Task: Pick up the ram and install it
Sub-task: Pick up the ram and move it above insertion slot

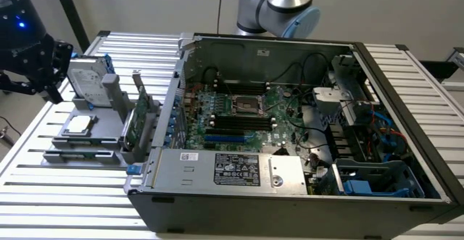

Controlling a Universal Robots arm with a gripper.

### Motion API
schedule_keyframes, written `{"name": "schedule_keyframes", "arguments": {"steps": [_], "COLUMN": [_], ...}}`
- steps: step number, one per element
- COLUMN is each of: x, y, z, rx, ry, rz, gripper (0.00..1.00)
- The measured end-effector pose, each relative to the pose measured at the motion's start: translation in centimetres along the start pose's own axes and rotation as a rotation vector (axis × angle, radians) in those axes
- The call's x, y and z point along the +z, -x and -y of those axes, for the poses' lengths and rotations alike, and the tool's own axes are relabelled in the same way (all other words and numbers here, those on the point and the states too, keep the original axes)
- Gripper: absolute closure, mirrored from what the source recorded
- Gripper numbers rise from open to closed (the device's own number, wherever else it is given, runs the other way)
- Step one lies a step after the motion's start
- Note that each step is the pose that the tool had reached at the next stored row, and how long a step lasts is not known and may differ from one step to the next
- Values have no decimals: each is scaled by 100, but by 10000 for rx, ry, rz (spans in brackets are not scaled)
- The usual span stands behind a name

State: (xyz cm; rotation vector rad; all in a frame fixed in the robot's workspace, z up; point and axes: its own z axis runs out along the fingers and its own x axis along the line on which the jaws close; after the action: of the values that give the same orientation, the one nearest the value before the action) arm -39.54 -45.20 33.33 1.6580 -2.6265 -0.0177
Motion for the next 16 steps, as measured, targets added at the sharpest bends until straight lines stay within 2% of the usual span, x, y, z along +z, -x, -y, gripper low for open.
{"name": "schedule_keyframes", "arguments": {"steps": [11, 16], "x": [39, 73], "y": [1, -9], "z": [1, 6], "rx": [-1984, -2422], "ry": [-47, -58], "rz": [-55, -68], "gripper": [89, 89]}}
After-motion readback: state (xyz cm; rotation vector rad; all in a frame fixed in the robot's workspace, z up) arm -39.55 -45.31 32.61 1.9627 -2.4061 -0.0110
